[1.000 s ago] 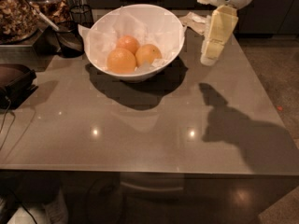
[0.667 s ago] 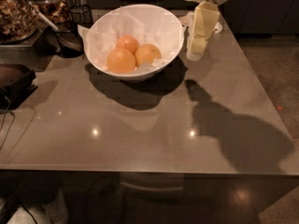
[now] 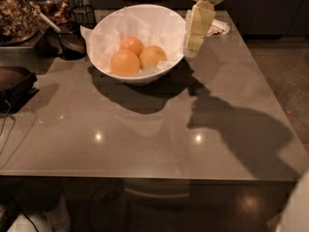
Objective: Pick orange from white bowl
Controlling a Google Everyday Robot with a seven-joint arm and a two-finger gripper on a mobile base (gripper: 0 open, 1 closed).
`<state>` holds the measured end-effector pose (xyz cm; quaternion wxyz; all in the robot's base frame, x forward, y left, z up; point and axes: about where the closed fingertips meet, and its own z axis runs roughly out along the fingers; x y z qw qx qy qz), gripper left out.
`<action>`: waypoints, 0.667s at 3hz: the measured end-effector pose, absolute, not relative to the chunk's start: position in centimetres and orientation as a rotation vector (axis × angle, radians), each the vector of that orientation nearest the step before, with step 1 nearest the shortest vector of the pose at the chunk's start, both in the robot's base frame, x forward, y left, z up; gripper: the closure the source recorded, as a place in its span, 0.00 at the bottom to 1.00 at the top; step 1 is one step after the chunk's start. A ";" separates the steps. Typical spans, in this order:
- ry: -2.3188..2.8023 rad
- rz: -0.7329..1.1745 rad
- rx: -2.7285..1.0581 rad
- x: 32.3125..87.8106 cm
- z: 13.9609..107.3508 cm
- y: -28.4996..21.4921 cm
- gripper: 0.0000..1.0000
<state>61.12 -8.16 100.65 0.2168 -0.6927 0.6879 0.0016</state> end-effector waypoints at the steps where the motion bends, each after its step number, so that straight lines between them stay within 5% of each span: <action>1: 1.917 0.045 -1.920 63.9 99.7 -7.1 0.00; 2: 1.954 0.096 -1.898 65.7 98.3 -6.4 0.00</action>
Offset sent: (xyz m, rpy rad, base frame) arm 0.0552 0.0124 -0.0329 0.0200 0.1819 -0.0355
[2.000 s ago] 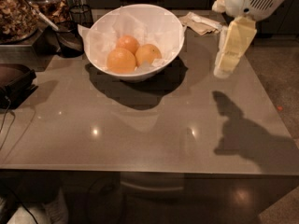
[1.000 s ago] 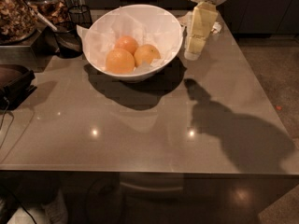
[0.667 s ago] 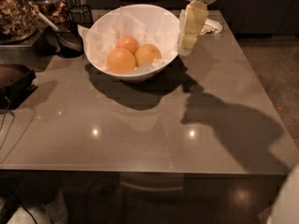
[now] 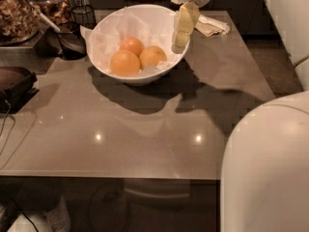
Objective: Pick orange from white bowl
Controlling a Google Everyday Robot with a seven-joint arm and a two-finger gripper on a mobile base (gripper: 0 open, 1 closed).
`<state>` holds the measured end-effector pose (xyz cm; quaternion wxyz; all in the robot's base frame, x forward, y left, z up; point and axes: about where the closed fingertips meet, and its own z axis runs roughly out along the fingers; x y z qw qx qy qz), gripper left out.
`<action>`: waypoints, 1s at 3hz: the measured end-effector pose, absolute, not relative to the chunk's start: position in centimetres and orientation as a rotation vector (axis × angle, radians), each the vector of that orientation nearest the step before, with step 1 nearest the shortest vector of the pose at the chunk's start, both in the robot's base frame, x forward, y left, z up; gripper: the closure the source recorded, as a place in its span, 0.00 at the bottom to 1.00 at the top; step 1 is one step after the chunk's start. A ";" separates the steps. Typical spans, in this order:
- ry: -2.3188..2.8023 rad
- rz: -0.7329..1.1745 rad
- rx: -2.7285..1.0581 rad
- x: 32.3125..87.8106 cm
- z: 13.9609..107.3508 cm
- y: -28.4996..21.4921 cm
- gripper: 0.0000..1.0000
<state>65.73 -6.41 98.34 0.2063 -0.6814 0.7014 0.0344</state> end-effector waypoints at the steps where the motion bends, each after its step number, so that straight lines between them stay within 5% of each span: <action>1: 1.995 0.145 -1.867 66.9 96.9 -6.0 0.02; 3: 2.031 0.231 -1.838 68.1 95.1 -4.5 0.16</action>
Offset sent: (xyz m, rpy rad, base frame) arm 0.0071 0.0000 -0.0311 0.0203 0.1842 -0.0544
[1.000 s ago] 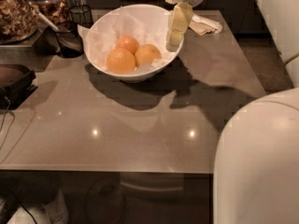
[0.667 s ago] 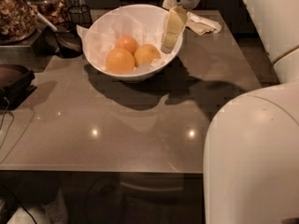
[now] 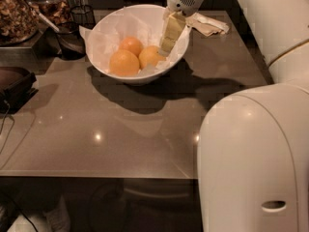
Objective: Pick orange from white bowl
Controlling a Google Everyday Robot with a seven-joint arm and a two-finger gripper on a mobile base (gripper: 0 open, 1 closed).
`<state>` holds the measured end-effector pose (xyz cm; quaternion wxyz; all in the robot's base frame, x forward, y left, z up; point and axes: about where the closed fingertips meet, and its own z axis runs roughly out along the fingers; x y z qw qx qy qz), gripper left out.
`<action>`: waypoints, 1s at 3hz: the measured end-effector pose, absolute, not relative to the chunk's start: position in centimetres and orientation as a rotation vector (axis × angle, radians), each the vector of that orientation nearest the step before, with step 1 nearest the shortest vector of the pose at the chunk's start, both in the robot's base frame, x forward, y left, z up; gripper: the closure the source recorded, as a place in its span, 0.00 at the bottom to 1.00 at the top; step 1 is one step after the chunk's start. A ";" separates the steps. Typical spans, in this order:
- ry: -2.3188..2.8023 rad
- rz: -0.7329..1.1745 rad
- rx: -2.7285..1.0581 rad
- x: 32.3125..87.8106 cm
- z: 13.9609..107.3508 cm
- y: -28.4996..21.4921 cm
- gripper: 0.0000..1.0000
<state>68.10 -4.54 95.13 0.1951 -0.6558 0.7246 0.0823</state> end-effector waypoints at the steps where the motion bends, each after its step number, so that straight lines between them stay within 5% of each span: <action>1: 2.034 0.260 -1.838 68.5 94.5 -3.8 0.15; 3: 2.067 0.313 -1.826 69.2 92.6 -3.6 0.20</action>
Offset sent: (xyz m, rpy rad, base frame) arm -0.0120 -0.0023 -0.0202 -0.0282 0.1535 0.0318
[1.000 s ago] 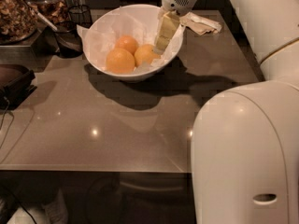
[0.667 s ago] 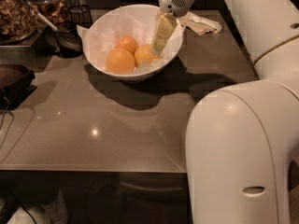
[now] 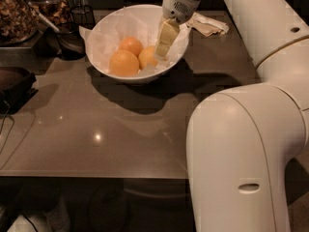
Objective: Pick orange from white bowl
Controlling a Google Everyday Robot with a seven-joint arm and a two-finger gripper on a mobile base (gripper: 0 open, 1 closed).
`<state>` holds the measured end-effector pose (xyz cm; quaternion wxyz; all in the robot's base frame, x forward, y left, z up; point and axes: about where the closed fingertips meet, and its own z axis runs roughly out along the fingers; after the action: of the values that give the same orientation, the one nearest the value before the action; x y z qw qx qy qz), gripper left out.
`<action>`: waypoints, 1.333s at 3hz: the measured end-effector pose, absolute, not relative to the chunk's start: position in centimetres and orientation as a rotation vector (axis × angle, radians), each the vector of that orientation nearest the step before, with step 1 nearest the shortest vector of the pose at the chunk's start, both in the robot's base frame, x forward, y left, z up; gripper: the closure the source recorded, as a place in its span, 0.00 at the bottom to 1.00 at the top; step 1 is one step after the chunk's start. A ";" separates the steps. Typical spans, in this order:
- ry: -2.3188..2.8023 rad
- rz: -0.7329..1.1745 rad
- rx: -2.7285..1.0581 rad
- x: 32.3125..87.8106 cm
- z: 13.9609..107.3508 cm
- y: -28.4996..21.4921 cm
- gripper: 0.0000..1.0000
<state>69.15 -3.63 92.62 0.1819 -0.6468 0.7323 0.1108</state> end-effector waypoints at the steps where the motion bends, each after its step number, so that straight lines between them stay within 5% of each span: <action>1: 2.081 0.340 -1.829 69.3 91.6 -3.4 0.22; 4: 2.092 0.362 -1.846 70.3 90.1 -2.7 0.25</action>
Offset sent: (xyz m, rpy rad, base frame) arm -0.0188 -0.0099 -0.0208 -0.0500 0.1537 0.0422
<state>70.27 -2.67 90.12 0.1636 -0.6473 0.7336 0.1268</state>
